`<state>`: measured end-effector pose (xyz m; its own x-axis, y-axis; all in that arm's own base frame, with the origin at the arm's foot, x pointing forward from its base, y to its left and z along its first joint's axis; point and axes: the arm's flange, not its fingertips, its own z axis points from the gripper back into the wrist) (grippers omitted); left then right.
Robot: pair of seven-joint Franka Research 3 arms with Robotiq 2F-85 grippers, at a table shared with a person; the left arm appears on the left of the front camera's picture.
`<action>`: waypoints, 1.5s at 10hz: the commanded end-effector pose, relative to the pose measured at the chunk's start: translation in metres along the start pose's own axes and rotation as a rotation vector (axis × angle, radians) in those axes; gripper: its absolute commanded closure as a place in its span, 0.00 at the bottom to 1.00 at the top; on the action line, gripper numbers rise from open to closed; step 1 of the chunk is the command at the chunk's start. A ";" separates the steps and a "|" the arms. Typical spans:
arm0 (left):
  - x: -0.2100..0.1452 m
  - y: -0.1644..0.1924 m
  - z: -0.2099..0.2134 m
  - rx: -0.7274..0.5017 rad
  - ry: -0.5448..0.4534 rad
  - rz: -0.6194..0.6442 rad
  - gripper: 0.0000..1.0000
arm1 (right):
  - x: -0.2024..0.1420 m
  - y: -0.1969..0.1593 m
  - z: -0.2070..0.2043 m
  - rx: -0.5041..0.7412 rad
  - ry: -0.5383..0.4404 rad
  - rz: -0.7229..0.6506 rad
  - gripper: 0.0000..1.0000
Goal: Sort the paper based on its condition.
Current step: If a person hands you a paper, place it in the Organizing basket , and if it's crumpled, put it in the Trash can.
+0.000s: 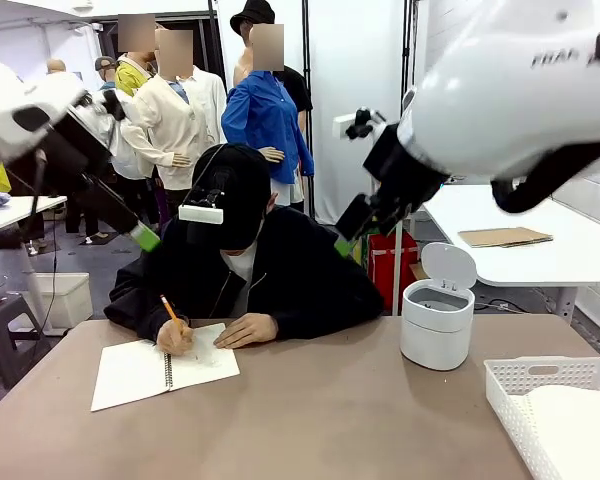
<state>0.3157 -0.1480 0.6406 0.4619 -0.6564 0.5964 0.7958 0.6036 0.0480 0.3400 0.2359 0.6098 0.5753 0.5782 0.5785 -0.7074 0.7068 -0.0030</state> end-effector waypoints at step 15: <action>0.000 0.063 0.007 -0.095 -0.128 -0.097 0.00 | -0.029 -0.093 0.030 0.069 -0.051 0.153 0.00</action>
<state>0.3591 -0.1114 0.6464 0.3549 -0.6478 0.6741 0.8673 0.4973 0.0213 0.3812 0.1402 0.6253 0.4997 0.6319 0.5925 -0.7776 0.6286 -0.0147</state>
